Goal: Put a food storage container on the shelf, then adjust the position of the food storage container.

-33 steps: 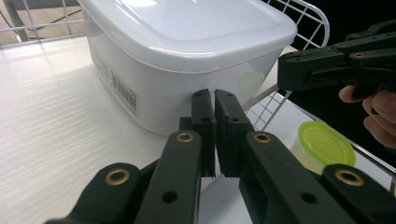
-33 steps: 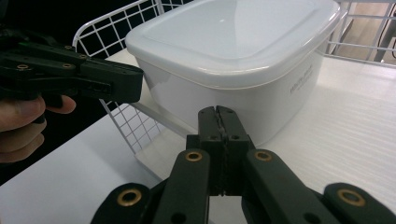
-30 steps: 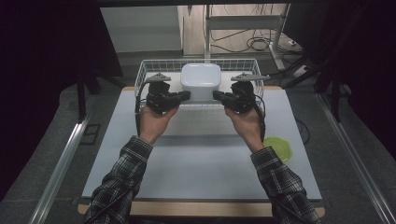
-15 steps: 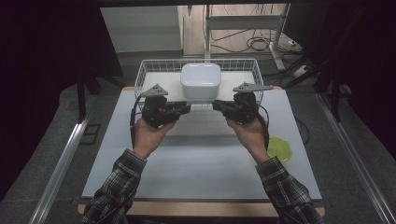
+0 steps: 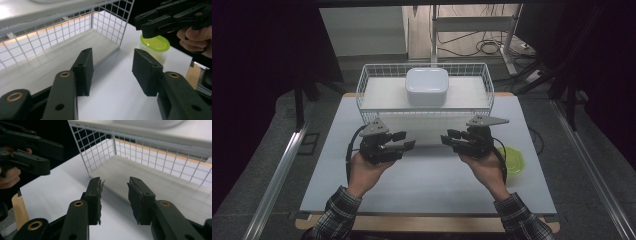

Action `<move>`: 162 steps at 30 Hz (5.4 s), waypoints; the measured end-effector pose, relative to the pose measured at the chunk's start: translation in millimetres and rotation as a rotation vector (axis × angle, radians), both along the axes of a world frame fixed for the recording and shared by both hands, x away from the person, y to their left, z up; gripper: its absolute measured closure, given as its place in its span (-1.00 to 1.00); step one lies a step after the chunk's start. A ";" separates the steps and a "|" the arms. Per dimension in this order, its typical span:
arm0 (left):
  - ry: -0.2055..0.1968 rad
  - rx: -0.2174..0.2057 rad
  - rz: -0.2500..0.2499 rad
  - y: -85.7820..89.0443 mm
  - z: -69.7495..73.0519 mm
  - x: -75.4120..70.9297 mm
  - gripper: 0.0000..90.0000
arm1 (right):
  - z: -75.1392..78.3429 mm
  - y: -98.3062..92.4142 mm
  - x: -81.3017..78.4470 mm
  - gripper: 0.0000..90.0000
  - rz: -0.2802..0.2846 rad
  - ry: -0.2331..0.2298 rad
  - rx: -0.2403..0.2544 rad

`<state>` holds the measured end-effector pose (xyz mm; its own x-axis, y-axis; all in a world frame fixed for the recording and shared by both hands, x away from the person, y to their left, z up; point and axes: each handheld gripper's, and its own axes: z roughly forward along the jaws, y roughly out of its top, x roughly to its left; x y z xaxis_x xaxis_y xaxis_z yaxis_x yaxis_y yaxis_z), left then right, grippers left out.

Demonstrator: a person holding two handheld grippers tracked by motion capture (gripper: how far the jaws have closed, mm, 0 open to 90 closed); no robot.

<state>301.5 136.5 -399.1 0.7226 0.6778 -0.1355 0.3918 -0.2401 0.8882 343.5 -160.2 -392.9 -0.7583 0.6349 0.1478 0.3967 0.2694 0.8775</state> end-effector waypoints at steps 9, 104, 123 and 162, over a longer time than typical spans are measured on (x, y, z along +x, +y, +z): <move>-0.043 0.049 0.032 8.3 -23.8 -27.4 -0.20 | -22.6 -7.2 -20.7 0.06 -0.003 -0.012 -0.049; 0.087 0.164 0.050 34.6 -120.1 -56.5 -0.94 | -76.9 -196.6 5.7 0.99 -0.552 0.081 -0.253; 0.099 0.168 0.039 33.0 -121.5 -56.1 -0.94 | -85.6 -183.0 6.6 0.99 -0.495 0.148 -0.255; 0.109 0.178 0.025 29.6 -123.4 -56.0 -0.93 | -103.8 -135.5 -26.0 0.99 -0.316 0.291 -0.261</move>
